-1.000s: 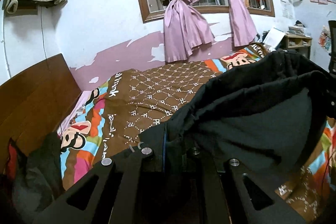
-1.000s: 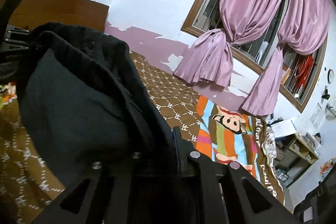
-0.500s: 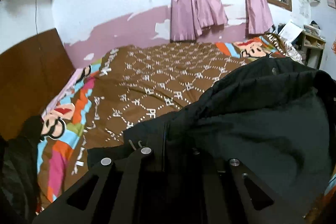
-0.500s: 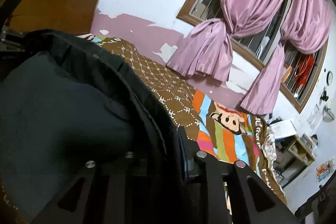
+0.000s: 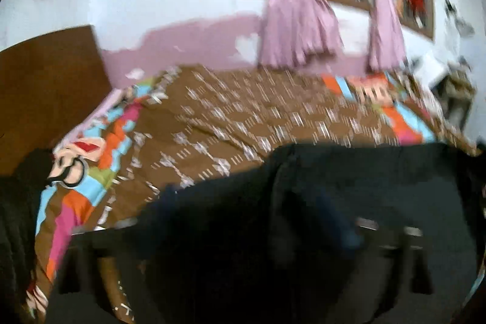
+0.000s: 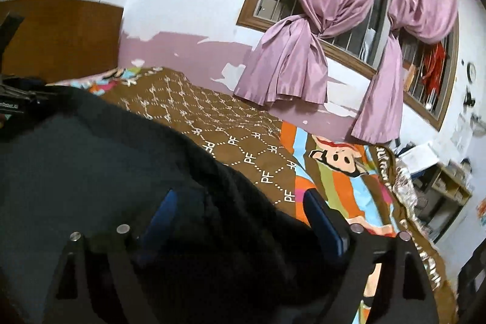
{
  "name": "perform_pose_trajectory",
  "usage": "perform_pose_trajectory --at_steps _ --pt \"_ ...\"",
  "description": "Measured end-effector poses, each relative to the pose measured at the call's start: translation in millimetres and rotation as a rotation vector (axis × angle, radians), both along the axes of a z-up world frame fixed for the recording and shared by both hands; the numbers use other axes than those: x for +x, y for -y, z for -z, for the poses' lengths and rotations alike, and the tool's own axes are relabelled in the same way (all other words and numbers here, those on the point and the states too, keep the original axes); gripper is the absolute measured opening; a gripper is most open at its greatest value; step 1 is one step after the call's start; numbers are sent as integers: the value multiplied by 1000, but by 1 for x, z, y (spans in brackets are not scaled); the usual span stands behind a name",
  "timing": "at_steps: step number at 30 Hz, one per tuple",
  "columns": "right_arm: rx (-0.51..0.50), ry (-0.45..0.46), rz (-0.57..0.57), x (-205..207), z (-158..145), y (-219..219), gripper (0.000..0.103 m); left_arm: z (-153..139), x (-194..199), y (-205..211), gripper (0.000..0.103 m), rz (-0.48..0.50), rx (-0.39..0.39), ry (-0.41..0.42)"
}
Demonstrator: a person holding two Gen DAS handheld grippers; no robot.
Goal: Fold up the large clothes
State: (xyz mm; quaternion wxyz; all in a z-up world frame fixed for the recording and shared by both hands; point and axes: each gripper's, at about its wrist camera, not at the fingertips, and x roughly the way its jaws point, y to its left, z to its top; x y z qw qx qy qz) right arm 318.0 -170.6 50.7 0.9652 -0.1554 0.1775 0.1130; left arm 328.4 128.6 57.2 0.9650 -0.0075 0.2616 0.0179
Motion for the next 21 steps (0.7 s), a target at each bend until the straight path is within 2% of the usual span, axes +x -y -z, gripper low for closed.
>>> perform_pose_trajectory --at_steps 1,3,5,9,13,17,21 --pt "28 -20 -13 -5 -4 4 93 -6 -7 -6 98 -2 -38 25" --pt "84 -55 -43 -14 -10 10 98 -14 -16 -15 98 11 -97 25" --pt "146 -113 -80 -25 -13 17 101 -20 -28 -17 98 28 -115 19" --pt "221 -232 -119 -40 -3 23 102 -23 -56 -3 98 154 -94 6" --pt "235 -326 -125 -40 20 20 102 -3 -72 25 98 281 -53 -86" --pt "243 -390 -135 -27 39 8 102 20 -64 43 98 308 -34 -158" --pt "270 -401 -107 3 40 1 103 34 -34 48 98 254 -26 -191"
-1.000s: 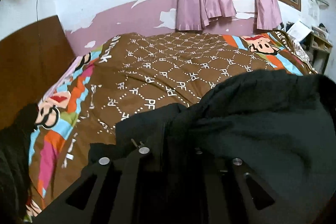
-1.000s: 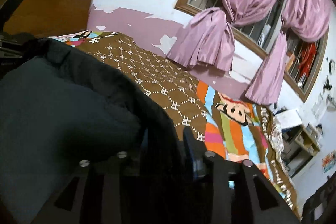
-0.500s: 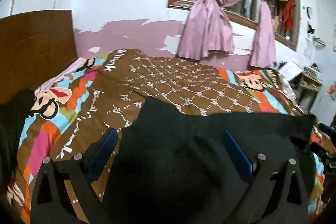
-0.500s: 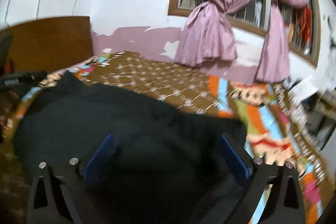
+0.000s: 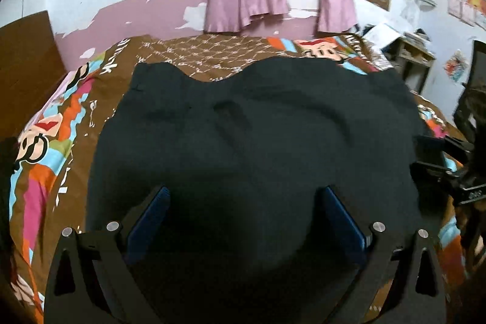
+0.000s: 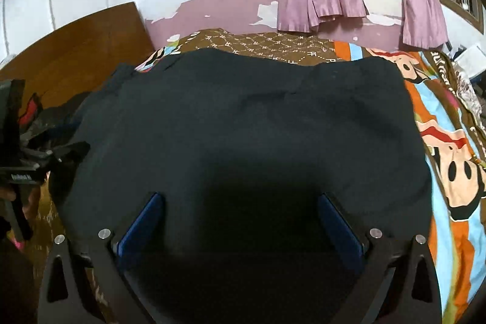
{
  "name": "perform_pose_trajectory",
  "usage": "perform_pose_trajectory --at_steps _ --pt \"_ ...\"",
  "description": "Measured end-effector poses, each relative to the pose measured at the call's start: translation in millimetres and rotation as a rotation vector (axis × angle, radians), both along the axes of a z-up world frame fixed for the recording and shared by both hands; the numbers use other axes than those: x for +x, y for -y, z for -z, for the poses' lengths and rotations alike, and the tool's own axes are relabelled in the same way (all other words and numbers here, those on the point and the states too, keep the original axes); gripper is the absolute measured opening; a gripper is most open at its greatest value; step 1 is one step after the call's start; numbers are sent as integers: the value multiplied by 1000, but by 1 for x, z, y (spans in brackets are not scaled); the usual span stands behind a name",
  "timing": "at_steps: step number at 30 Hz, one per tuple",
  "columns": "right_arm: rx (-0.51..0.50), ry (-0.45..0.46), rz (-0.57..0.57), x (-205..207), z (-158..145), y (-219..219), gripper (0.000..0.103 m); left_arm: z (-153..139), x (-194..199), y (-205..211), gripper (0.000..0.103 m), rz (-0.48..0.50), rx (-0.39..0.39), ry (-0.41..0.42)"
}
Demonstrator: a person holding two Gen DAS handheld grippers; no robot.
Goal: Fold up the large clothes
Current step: 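Press the folded black jacket flat with both grippers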
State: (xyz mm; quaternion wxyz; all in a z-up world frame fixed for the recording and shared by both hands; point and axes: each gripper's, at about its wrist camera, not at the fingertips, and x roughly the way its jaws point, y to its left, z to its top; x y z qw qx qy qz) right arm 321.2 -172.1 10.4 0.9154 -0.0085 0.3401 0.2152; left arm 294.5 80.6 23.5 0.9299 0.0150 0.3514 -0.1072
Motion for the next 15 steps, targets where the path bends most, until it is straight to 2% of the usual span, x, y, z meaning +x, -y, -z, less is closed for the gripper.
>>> perform_pose_trajectory --at_steps 8,15 --pt "-38 -17 68 69 1 0 103 9 56 -6 100 -73 17 -2" --pt "-126 -14 52 110 20 0 103 25 99 -17 102 -123 43 -67"
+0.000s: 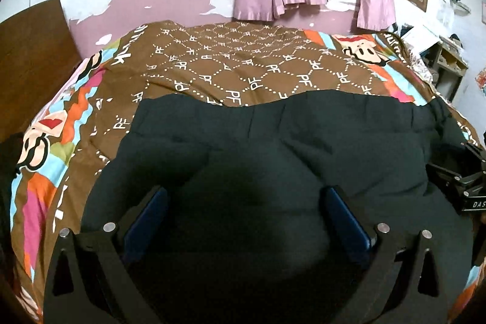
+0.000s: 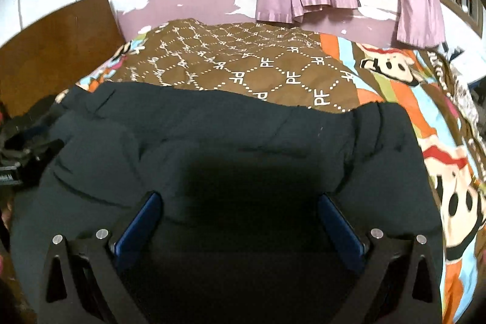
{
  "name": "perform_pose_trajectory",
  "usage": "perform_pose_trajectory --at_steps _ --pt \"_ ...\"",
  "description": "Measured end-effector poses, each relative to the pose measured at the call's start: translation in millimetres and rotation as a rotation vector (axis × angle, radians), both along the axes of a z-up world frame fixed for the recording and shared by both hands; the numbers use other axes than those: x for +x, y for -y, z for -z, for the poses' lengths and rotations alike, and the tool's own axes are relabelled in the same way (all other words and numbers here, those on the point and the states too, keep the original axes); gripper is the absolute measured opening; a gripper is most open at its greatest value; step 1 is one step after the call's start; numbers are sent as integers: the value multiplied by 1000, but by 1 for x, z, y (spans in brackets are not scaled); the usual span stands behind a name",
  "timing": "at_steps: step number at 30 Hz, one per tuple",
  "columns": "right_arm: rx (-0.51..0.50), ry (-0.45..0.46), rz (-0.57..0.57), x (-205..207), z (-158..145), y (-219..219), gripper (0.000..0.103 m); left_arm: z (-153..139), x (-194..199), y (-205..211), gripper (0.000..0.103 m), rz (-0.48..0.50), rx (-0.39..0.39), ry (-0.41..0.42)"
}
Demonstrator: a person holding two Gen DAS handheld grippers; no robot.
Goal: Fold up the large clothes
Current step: 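Press the folded black jacket flat with both grippers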
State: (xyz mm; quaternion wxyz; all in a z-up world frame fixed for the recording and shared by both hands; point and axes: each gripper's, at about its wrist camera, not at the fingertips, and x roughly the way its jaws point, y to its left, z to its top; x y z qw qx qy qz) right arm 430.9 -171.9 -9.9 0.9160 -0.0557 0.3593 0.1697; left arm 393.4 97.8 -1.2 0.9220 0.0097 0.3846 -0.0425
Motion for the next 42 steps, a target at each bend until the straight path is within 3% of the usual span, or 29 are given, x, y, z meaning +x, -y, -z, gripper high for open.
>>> perform_pose_trajectory --at_steps 6,11,16,23,36,42 --pt "42 -59 6 28 16 6 103 20 24 3 102 28 26 -38" --pt "94 -88 11 41 22 12 103 27 36 -3 102 29 -36 -47" --pt "117 -73 21 42 27 14 103 29 43 -9 102 29 -101 -48" --pt "137 -64 16 40 26 15 103 30 36 -6 102 23 -92 -5" --pt "145 -56 15 37 26 16 103 32 36 -4 102 24 -88 -1" --pt "151 3 23 21 18 16 103 30 27 -4 102 26 -86 42"
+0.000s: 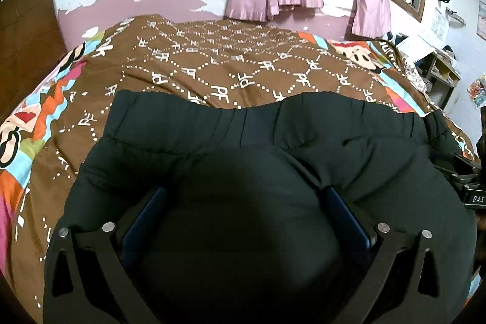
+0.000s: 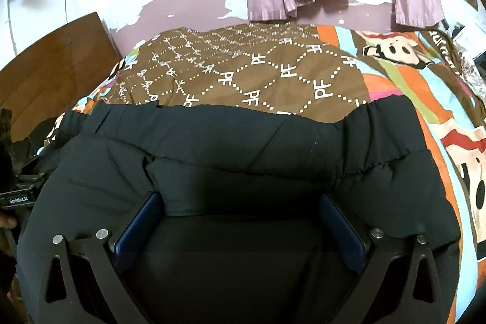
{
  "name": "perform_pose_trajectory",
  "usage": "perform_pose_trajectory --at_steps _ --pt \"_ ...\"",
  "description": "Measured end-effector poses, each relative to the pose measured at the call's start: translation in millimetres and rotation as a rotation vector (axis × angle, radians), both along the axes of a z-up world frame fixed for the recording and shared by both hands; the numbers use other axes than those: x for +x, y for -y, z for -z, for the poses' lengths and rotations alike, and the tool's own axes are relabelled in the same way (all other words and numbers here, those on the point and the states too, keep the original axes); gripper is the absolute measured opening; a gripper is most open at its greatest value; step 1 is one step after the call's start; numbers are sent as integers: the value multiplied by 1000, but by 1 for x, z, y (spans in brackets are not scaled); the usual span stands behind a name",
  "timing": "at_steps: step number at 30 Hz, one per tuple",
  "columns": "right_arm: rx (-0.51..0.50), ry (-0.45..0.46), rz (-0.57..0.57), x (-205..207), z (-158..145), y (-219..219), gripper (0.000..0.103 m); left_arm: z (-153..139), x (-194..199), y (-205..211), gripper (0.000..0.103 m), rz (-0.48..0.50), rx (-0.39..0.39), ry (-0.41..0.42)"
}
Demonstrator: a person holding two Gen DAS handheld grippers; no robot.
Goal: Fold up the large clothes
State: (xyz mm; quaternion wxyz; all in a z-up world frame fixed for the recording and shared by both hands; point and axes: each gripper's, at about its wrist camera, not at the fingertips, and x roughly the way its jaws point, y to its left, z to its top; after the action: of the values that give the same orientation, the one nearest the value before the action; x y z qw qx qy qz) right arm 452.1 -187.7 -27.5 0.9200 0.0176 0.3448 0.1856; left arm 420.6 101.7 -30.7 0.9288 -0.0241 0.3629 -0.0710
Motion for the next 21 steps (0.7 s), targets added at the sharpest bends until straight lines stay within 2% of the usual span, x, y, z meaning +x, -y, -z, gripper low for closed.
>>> perform_pose_trajectory --at_steps 6,11,13,16,18,21 --pt "-17 109 75 -34 -13 13 103 -16 -26 -6 102 -26 -20 81" --pt "-26 191 168 -61 -35 45 103 -48 -55 -30 102 -52 -108 181" --pt "-37 183 192 -63 -41 63 103 -59 -62 -42 102 -70 -117 180" --pt "-63 167 225 -66 -43 86 103 -66 -72 -63 102 -120 -88 183" --pt "-99 159 255 -69 -41 101 103 -65 -77 -77 102 -142 -72 169" --pt "-116 136 241 -74 -34 115 103 -56 -83 -97 102 -165 -82 134"
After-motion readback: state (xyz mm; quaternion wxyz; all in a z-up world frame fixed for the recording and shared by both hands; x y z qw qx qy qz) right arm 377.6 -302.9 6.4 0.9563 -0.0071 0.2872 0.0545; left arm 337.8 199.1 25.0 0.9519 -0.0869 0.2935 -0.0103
